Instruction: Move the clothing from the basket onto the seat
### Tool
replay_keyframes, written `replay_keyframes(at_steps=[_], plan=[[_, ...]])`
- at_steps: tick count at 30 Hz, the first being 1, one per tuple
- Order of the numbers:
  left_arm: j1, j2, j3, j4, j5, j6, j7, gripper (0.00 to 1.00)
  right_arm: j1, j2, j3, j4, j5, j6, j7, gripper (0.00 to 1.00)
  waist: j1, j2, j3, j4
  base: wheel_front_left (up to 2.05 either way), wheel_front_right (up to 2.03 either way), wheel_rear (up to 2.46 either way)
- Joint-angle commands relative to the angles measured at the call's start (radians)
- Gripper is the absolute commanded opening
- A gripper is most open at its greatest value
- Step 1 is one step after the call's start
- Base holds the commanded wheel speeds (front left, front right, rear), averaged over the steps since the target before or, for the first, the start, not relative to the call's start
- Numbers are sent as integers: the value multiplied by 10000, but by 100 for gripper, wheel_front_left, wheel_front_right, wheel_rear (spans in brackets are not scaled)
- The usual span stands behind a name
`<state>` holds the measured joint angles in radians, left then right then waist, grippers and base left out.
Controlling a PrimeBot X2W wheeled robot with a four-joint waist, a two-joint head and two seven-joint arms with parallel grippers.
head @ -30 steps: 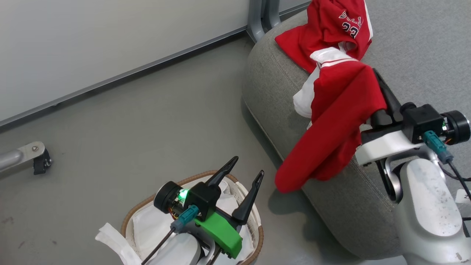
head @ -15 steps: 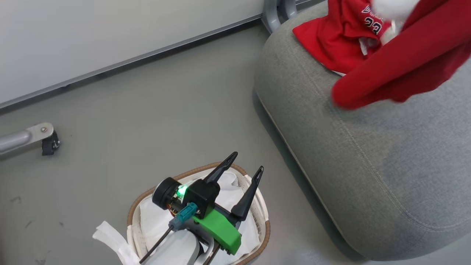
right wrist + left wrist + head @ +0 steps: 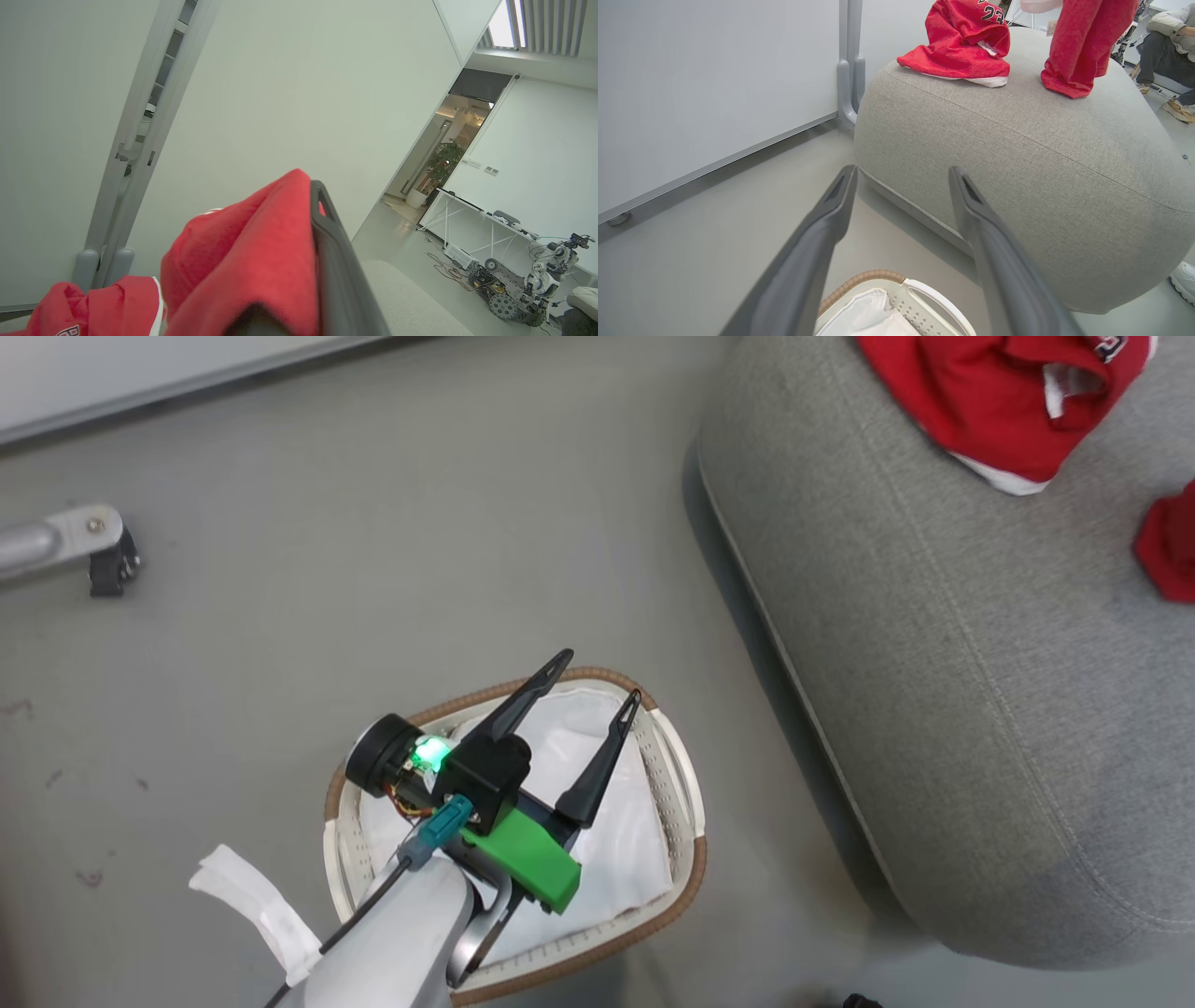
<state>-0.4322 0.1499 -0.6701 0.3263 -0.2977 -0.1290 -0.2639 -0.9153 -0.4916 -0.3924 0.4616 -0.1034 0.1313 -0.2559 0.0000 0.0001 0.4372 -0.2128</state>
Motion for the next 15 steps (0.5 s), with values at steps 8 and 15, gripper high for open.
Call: replay_keyframes(at_steps=[8, 15], plan=[[-740, 113, 58, -100, 372, -26, -7, 100, 68, 1363, -579, 618, -355, -12, -99, 0, 0, -1, 1688, 313, 0, 0, 0], [-899, 275, 103, -89, 417, -26, -7, 100, 660, 2235, -1013, 1041, -651, -12, -101, 0, 0, -1, 2038, 253, 0, 0, 0]])
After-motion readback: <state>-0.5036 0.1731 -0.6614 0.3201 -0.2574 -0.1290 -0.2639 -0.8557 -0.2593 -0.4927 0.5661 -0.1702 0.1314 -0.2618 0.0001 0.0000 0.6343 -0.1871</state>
